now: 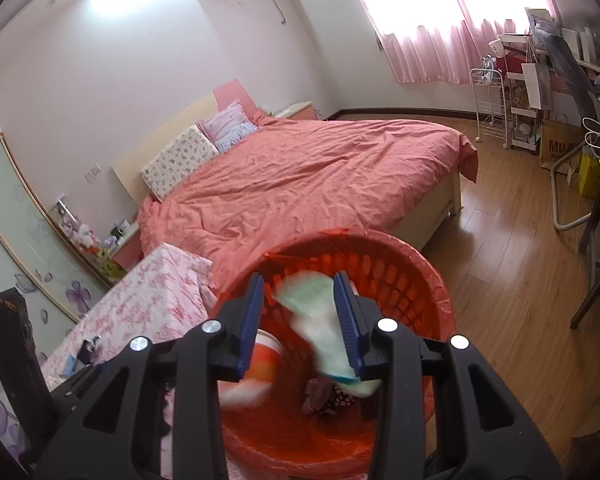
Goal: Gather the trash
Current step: 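Carry paper cup and green sock to the orange basket and open both tools, then return to the bed and grasp the brown plaid scrunchie with the right tool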
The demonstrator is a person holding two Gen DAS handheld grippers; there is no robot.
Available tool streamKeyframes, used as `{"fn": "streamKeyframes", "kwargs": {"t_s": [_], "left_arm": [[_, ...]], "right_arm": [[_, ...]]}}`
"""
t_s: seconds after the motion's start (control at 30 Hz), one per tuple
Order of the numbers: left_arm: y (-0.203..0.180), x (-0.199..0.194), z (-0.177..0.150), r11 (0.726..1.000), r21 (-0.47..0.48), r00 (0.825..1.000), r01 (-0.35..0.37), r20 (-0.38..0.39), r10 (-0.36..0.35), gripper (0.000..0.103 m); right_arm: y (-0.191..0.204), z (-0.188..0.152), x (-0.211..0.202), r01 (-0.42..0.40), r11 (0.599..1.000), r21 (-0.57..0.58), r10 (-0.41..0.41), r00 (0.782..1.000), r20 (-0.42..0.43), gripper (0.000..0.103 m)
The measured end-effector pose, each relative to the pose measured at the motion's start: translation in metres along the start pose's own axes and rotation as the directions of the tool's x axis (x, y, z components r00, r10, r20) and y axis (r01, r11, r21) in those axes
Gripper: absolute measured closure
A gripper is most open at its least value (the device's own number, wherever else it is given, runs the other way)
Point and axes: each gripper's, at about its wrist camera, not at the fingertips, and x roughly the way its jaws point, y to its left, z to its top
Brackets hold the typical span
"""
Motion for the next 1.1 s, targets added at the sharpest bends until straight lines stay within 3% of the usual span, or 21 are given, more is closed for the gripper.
{"fn": "streamKeyframes", "kwargs": {"t_s": [0.2,0.27,0.37,0.6,0.77,0.93,1.1], "left_arm": [[0.025,-0.019,-0.011,0.994,-0.038,0.995,-0.098,0.012,0.099,0.016],[0.039,-0.031,-0.019,0.987,-0.047,0.987,-0.156,0.030,0.157,0.015],[0.060,-0.046,-0.032,0.968,-0.062,0.968,-0.242,0.046,0.245,0.012],[0.132,-0.083,-0.068,0.906,-0.139,0.913,-0.401,0.017,0.407,0.012],[0.194,-0.118,-0.099,0.831,-0.251,0.861,-0.497,-0.018,0.509,0.006],[0.252,-0.148,-0.124,0.764,-0.357,0.828,-0.538,-0.053,0.558,0.006],[0.290,-0.176,-0.147,0.721,-0.421,0.809,-0.551,-0.056,0.586,0.006]], "right_arm": [[0.010,-0.013,-0.002,0.057,0.997,-0.055,-0.057,0.998,0.014,0.037],[0.020,-0.017,-0.004,0.084,0.992,-0.091,-0.082,0.996,0.025,0.026],[0.029,-0.023,-0.003,0.098,0.985,-0.138,-0.095,0.995,0.028,0.018],[0.076,-0.052,0.000,0.062,0.967,-0.248,-0.067,0.998,-0.012,0.012],[0.132,-0.081,0.006,-0.011,0.939,-0.343,-0.014,0.997,-0.071,0.011],[0.197,-0.115,0.016,-0.118,0.892,-0.437,0.057,0.987,-0.149,0.009],[0.262,-0.151,0.029,-0.208,0.841,-0.500,0.111,0.970,-0.217,0.008]]}}
